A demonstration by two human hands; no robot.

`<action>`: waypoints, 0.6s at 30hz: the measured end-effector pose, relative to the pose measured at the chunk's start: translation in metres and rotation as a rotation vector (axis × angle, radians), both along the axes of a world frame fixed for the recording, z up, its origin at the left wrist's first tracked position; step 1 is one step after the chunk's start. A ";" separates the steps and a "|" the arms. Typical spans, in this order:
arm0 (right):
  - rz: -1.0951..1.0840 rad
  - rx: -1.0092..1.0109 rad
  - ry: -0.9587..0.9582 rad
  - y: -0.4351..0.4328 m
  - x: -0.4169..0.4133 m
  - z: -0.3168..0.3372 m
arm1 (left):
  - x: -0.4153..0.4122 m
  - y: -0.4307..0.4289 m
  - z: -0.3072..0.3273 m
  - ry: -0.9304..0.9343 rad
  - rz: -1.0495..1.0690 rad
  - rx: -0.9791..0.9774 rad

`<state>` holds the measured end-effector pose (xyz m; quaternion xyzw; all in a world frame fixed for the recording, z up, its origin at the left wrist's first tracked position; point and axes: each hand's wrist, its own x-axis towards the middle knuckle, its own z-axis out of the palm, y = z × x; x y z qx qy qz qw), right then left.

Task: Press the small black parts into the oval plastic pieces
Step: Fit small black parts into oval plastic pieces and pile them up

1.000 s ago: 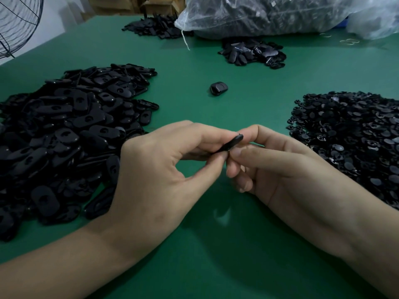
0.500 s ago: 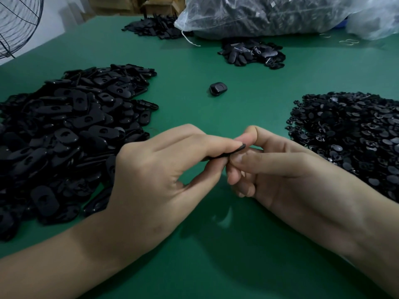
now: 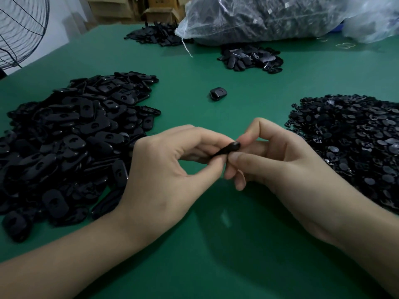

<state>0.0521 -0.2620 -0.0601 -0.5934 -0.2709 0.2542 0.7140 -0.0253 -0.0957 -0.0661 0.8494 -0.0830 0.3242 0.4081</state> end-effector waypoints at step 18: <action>-0.163 -0.200 -0.171 -0.006 0.019 -0.004 | 0.019 0.015 0.017 0.377 -0.171 0.008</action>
